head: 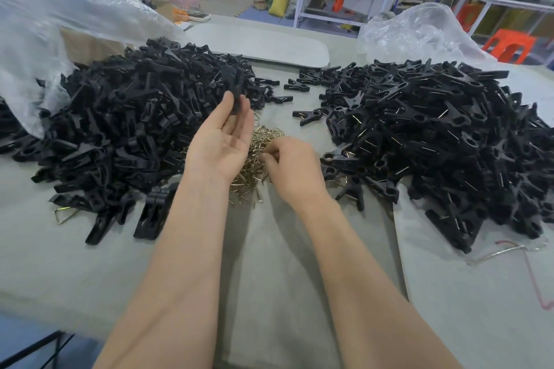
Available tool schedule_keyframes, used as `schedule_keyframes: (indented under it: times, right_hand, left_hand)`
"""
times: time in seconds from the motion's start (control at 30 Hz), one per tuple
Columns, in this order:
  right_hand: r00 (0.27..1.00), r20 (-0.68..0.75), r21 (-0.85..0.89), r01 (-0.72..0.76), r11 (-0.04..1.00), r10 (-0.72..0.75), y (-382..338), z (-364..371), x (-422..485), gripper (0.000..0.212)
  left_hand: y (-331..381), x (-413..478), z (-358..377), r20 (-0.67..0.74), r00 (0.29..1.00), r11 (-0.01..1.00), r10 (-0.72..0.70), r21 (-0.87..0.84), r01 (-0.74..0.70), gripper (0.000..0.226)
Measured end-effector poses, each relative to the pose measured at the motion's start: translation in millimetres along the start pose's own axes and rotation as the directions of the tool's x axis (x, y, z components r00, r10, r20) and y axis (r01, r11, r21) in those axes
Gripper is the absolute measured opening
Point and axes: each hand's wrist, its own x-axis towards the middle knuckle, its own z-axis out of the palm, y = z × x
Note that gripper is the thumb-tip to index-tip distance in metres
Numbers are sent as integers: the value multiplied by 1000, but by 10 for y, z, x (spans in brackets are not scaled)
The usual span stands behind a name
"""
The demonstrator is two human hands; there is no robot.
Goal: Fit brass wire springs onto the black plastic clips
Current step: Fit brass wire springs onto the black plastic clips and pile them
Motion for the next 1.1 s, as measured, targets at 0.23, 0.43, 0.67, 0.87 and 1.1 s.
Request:
schedule_keyframes:
  times: [0.23,0.43,0.67,0.87,1.1]
  right_hand:
    - [982,-133,488,-50,871,131,89,-153,50,7]
    - [996,-2,554,-73,830,89,71,-209,35,2]
    - [992,-91,207,110,972,-93,63,-146,23,7]
    - [996,25,292,70,954,-80,69,-214,25,20]
    - [992,-48,289,125,949,-116,93,-252,31,18]
  left_hand:
    - [-59,9,22,-18,999,988,-46,145,48,6]
    - [-104,29,24,-8,998,954,-61,295,61,1]
    - [-76,25,16,-94,994,963,57,269,-30,7]
    - [-93,29,10,-74,996,962,46,271,-24,4]
    - [-102,58,-1,-91,994,950,58,311,-27,7]
